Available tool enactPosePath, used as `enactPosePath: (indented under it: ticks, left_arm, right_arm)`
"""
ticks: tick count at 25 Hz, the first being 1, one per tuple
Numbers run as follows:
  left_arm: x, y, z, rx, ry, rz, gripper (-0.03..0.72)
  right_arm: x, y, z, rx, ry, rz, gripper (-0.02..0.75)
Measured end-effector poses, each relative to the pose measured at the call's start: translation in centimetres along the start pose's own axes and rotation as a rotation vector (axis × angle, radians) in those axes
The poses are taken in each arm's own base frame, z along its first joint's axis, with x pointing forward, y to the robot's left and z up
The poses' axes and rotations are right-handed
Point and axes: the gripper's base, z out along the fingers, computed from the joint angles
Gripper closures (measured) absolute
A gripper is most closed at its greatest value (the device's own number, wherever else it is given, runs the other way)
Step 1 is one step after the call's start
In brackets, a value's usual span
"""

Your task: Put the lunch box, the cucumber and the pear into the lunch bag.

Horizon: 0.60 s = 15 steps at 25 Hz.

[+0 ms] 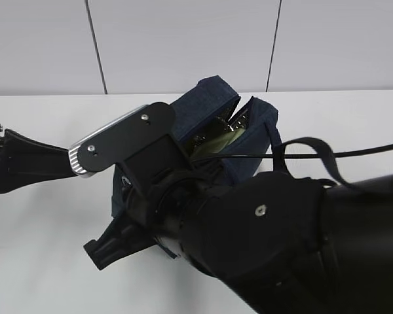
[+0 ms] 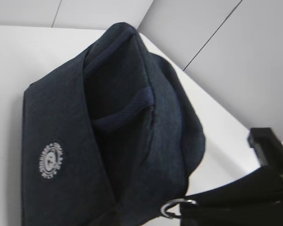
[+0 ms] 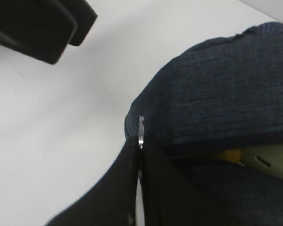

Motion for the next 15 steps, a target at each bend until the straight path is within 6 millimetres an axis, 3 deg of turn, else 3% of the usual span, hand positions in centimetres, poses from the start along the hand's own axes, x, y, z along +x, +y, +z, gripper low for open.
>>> enactPosePath:
  ticks: [7, 15]
  left_arm:
    - [0.2, 0.4, 1.3, -0.066, 0.061, 0.267, 0.448]
    - [0.2, 0.0, 2.9, -0.125, 0.106, 0.436, 0.448]
  right_arm:
    - [-0.8, -0.5, -1.0, 0.012, -0.026, 0.013, 0.738]
    - [-1.5, -0.9, -1.9, 0.025, -0.048, 0.037, 0.738]
